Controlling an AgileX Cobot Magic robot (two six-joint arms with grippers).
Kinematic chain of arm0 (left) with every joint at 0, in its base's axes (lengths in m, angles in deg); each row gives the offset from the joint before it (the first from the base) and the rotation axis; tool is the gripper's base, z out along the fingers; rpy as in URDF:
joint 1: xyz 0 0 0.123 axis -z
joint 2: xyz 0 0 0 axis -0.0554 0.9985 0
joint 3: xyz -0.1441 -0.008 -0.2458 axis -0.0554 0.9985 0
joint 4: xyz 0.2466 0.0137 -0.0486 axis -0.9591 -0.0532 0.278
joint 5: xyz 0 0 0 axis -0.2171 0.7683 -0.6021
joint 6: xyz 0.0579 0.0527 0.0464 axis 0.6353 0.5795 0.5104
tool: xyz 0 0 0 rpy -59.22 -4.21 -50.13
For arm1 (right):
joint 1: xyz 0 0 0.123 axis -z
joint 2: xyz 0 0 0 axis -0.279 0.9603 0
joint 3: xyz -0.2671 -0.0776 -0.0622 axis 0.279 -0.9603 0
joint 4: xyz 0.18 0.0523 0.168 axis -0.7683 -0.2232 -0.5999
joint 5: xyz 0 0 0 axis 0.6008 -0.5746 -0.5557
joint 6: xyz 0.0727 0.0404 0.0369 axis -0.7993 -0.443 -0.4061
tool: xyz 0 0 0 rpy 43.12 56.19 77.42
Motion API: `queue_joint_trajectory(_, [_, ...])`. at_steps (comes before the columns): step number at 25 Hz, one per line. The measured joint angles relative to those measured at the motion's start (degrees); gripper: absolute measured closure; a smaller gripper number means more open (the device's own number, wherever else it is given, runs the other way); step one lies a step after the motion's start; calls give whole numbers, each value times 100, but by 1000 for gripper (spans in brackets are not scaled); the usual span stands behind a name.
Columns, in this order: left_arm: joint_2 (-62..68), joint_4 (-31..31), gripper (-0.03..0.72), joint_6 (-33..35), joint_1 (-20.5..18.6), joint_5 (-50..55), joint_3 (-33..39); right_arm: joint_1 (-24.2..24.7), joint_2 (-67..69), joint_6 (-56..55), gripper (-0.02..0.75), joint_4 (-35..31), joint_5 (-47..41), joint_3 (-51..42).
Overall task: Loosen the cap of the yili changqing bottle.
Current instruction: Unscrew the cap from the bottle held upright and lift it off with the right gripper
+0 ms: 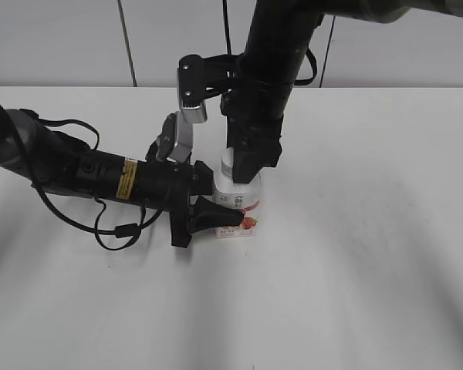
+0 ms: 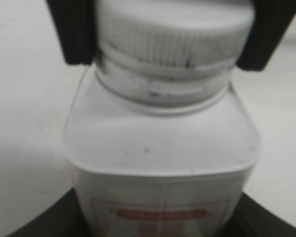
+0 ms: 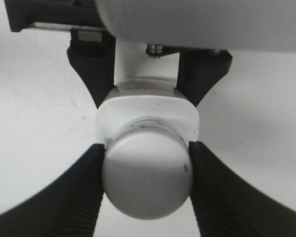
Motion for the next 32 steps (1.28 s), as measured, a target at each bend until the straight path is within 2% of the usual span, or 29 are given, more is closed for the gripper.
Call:
queue_joint_trajectory(10, [0, 0, 322, -19, 0, -5, 0, 0, 0, -75, 172, -38, -24, 0])
queue_joint_trajectory(26, [0, 0, 322, -24, 0, -5, 0, 0, -354, -854, 160, -60, -34, 0])
queue_joint_trajectory(29, [0, 0, 322, -26, 0, -10, 0, 0, -458, -1704, 160, -60, -40, 0])
queue_joint_trajectory(32, [0, 0, 322, -26, 0, -10, 0, 0, -517, -3301, 160, -28, -50, 49])
